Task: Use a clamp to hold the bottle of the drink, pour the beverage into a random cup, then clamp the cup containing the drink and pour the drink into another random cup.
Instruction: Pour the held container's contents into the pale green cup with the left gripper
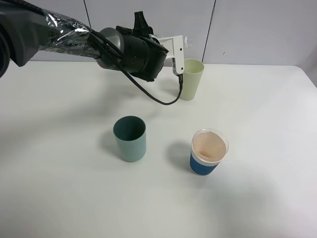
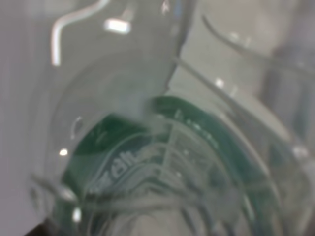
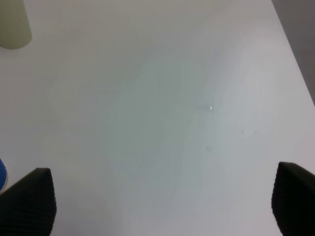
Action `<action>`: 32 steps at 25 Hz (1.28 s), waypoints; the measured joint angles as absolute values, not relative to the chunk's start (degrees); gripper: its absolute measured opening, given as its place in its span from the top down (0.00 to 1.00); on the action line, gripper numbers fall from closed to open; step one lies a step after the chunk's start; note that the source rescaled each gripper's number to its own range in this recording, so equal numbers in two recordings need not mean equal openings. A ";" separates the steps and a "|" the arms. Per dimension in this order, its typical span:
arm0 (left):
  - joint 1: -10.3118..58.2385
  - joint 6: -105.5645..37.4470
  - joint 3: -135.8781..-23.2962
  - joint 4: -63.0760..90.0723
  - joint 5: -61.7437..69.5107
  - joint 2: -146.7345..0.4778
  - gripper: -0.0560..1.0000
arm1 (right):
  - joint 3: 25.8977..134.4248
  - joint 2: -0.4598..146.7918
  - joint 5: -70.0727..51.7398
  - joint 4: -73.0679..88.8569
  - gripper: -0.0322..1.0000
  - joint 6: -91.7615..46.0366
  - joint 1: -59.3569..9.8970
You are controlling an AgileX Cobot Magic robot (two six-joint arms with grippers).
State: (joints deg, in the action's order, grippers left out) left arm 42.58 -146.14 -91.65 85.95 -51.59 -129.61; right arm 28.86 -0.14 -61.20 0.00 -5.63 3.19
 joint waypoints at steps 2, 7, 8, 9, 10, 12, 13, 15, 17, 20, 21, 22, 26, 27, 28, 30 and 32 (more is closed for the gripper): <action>42.58 -146.33 -91.70 85.23 -51.59 -129.61 0.92 | 28.86 -0.14 -61.20 0.00 0.32 -5.63 3.19; 42.58 -147.21 -91.72 84.04 -51.70 -129.61 0.92 | 28.86 -0.14 -61.20 0.00 0.32 -5.63 3.19; 42.58 -147.46 -91.72 83.99 -51.83 -129.61 0.92 | 28.86 -0.14 -61.20 0.00 0.32 -5.63 3.19; 42.58 -147.65 -91.72 83.99 -52.13 -129.61 0.92 | 28.86 -0.14 -61.20 0.00 0.32 -5.63 3.19; 42.58 -147.81 -91.72 83.93 -52.51 -129.61 0.92 | 28.86 -0.14 -61.20 0.00 0.32 -5.63 3.19; 42.58 -148.43 -91.72 83.73 -53.25 -129.61 0.92 | 28.86 -0.14 -61.20 0.00 0.32 -5.63 3.19; 42.58 -149.13 -91.72 83.58 -53.51 -129.61 0.92 | 28.86 -0.14 -61.20 0.00 0.32 -5.63 3.19; 42.58 -150.27 -91.72 83.53 -54.12 -129.61 0.92 | 28.86 -0.14 -61.20 0.00 0.32 -5.63 3.19; 42.58 -151.10 -91.72 83.53 -54.24 -129.61 0.92 | 28.86 -0.14 -61.20 0.00 0.32 -5.63 3.19; 42.58 -152.26 -91.72 83.53 -54.49 -129.61 0.92 | 28.86 -0.14 -61.20 0.00 0.32 -5.63 3.19; 42.58 -152.68 -91.72 83.53 -54.60 -129.61 0.92 | 28.86 -0.14 -61.20 0.00 0.32 -5.63 3.19; 42.58 -152.93 -91.72 83.53 -54.60 -129.61 0.92 | 28.86 -0.14 -61.20 0.00 0.32 -5.63 3.19; 42.58 -153.88 -91.72 83.53 -54.79 -129.61 0.92 | 28.86 -0.14 -61.20 0.00 0.32 -5.63 3.19; 42.58 -154.29 -91.72 83.48 -55.04 -129.61 0.92 | 28.86 -0.14 -61.20 0.00 0.32 -5.63 3.19; 42.58 -155.15 -91.72 83.48 -55.42 -129.61 0.92 | 28.86 -0.14 -61.20 0.00 0.32 -5.63 3.19; 42.58 -156.79 -91.72 83.48 -56.19 -129.61 0.92 | 28.86 -0.14 -61.20 0.00 0.32 -5.63 3.19; 42.58 -157.81 -91.72 83.42 -56.64 -129.61 0.92 | 28.86 -0.14 -61.20 0.00 0.32 -5.63 3.19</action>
State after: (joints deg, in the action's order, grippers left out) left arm 42.58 -157.81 -91.72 83.42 -56.64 -129.61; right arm 28.86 -0.14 -61.20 0.00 -5.63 3.19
